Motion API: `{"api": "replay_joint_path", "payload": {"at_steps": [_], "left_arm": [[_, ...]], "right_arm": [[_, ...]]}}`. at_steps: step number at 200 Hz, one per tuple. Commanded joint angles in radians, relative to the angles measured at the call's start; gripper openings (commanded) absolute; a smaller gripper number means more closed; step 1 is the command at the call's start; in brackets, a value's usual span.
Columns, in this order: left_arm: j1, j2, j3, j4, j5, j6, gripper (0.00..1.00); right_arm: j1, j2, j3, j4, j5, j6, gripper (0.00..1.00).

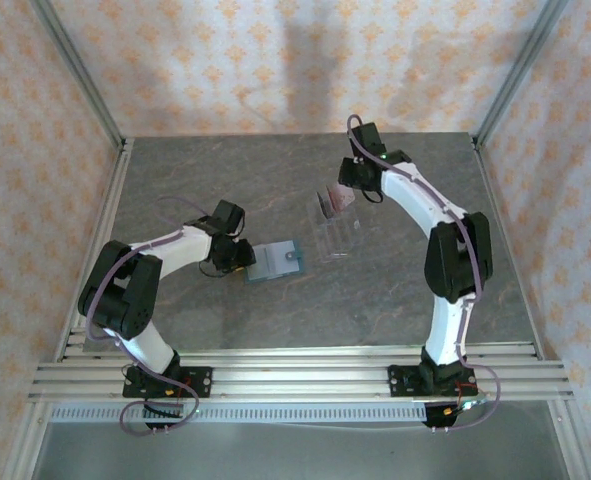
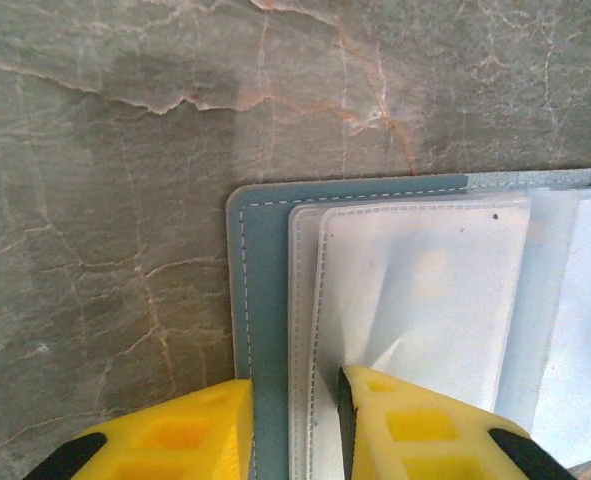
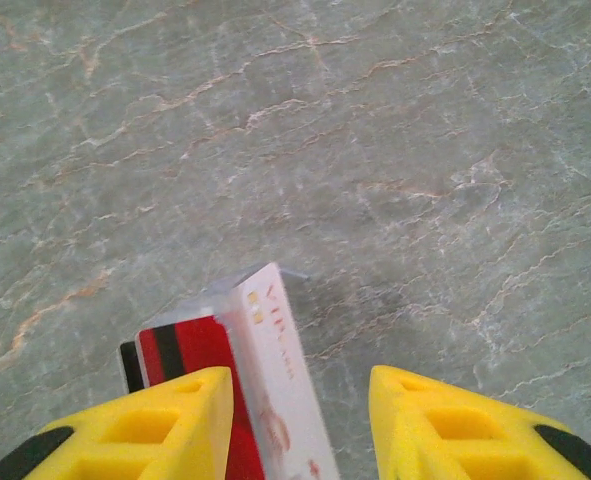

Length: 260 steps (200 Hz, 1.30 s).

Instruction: Put the credit cards into the card holder

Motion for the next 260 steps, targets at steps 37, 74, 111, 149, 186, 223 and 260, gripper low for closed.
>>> {"api": "replay_joint_path", "payload": {"at_steps": [37,74,111,149,186,223,260], "left_arm": [[-0.013,0.008,-0.025,0.015,-0.022,0.015,0.28],[-0.013,0.016,-0.029,0.022,-0.015,0.013,0.28],[-0.013,0.010,-0.032,0.021,-0.015,0.012,0.28],[-0.013,0.005,-0.034,0.020,-0.018,0.010,0.27],[-0.013,0.006,-0.033,0.020,-0.020,0.010,0.27],[-0.012,0.012,-0.034,0.022,-0.019,0.012,0.27],[-0.014,0.013,-0.033,0.022,-0.020,0.012,0.27]], "right_arm": [[-0.030,0.095,0.094,-0.114,-0.087,-0.050,0.38],[-0.031,0.091,0.073,-0.111,-0.141,-0.045,0.28],[-0.031,0.068,0.040,-0.093,-0.183,-0.035,0.18],[-0.031,0.046,0.032,-0.104,-0.198,-0.036,0.10],[-0.031,0.035,0.025,-0.113,-0.220,-0.039,0.06],[-0.031,0.031,0.021,-0.112,-0.229,-0.040,0.05],[-0.031,0.033,0.032,-0.124,-0.228,-0.046,0.03]]}}
